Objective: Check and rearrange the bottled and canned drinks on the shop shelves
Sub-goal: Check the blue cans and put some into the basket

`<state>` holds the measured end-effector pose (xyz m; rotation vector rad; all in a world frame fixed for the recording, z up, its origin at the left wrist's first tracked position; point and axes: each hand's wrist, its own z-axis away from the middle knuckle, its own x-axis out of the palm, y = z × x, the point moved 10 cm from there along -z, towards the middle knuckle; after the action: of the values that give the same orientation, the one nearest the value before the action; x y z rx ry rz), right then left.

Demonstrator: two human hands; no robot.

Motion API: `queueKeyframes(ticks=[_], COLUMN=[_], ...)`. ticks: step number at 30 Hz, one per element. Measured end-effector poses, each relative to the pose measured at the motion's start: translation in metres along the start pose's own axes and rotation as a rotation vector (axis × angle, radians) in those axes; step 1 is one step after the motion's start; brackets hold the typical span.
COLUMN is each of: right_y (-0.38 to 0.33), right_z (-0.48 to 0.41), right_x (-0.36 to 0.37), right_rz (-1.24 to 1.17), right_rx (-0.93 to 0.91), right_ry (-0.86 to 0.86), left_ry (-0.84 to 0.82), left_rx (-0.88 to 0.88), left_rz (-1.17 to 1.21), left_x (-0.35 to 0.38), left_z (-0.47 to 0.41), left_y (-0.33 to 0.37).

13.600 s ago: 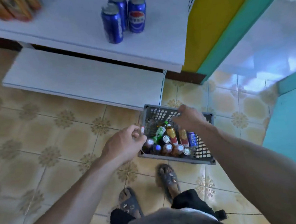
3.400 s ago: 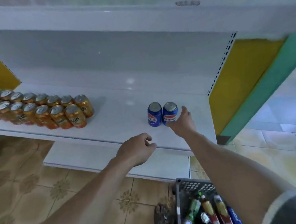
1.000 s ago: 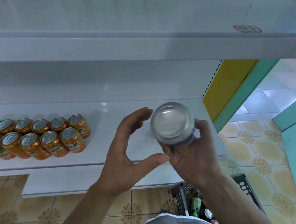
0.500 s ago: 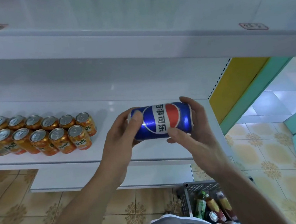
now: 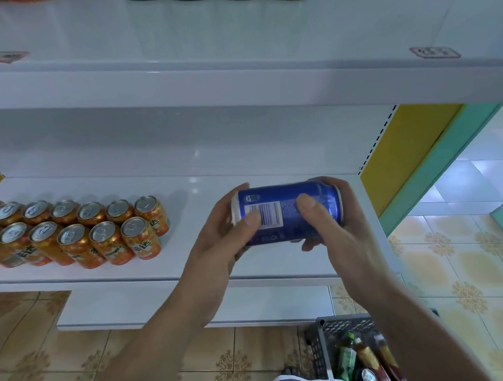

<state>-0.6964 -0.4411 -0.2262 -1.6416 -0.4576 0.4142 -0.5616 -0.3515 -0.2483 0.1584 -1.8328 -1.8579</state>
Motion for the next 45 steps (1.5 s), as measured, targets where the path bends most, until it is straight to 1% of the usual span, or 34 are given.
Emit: queueKeyframes(ticks=[3,6,9,11,12,14,16,17,20,23,25,27,28,29,30,32,33,35,37,39,41,43,45], right_y=[0.003,-0.004,-0.007,-0.004,-0.004,-0.003,-0.004,-0.004,-0.002,0.007,0.009,0.005,0.002,0.002,0.003,0.006,0.009,0.011,0.013,0.011,0.011,0.015,0.014], right_z=[0.002,0.003,0.001,0.000,-0.001,0.000,0.001,0.000,-0.003,-0.003,0.000,0.003,0.003,0.002,0.000,-0.004,-0.004,-0.004,0.000,0.002,0.001,-0.001,0.000], right_x=[0.002,0.005,-0.002,-0.004,-0.003,0.005,0.011,0.011,0.005,0.003,0.010,0.018,0.020,0.019,0.014,0.007,0.005,0.007,0.015,0.018,0.014,0.012,0.015], right_rz=[0.028,0.014,0.025,0.036,0.050,0.039,0.001,-0.003,0.026,0.071,0.070,0.048,0.028,0.008,-0.008,0.007,0.039,0.091,0.079,0.054,0.047,0.050,0.068], right_rx=[0.026,-0.025,-0.042,-0.017,-0.015,-0.012,-0.019,-0.027,0.002,0.065,0.068,0.046,0.035,0.036,0.053,0.094,0.110,0.115,0.108,0.086,0.092,0.134,0.149], right_ry=[-0.030,-0.081,0.035,0.096,0.095,0.024,-0.053,-0.060,0.022,0.070,-0.007,-0.128,-0.154,-0.135,-0.080,0.038,0.063,0.031,-0.073,-0.114,-0.058,-0.003,-0.027], left_ry=[0.034,0.073,0.050,0.018,0.020,0.054,0.089,0.096,0.092,0.024,0.044,0.085,0.086,0.081,0.071,0.055,0.056,0.069,0.068,0.059,0.022,0.007,0.061], left_rx=[0.047,-0.015,-0.051,-0.013,0.004,-0.016,-0.079,-0.111,-0.130,-0.036,-0.015,-0.052,-0.082,-0.105,-0.113,-0.073,-0.043,-0.013,-0.048,-0.094,-0.082,-0.017,-0.003], left_rz=[0.024,0.044,0.002,-0.028,-0.022,0.034,0.060,0.053,0.016,0.022,-0.001,0.016,0.042,0.076,0.107,0.111,0.088,0.054,0.038,0.007,-0.014,-0.032,0.020], left_x=[-0.005,-0.006,-0.004,-0.001,-0.001,-0.005,-0.006,-0.007,-0.009,-0.006,-0.009,-0.012,-0.013,-0.013,-0.011,-0.008,-0.008,-0.010,-0.011,-0.012,-0.010,-0.009,-0.014], left_z=[-0.001,-0.004,-0.004,-0.003,-0.003,-0.004,-0.005,-0.005,-0.004,-0.001,-0.003,-0.005,-0.006,-0.006,-0.005,-0.003,-0.001,-0.002,-0.003,-0.003,-0.001,0.002,0.003], left_y=[0.002,-0.003,-0.008,-0.006,-0.005,-0.006,-0.010,-0.012,-0.015,-0.005,0.002,0.000,-0.002,-0.004,-0.006,-0.005,-0.003,-0.001,-0.003,-0.007,-0.008,-0.005,-0.002])
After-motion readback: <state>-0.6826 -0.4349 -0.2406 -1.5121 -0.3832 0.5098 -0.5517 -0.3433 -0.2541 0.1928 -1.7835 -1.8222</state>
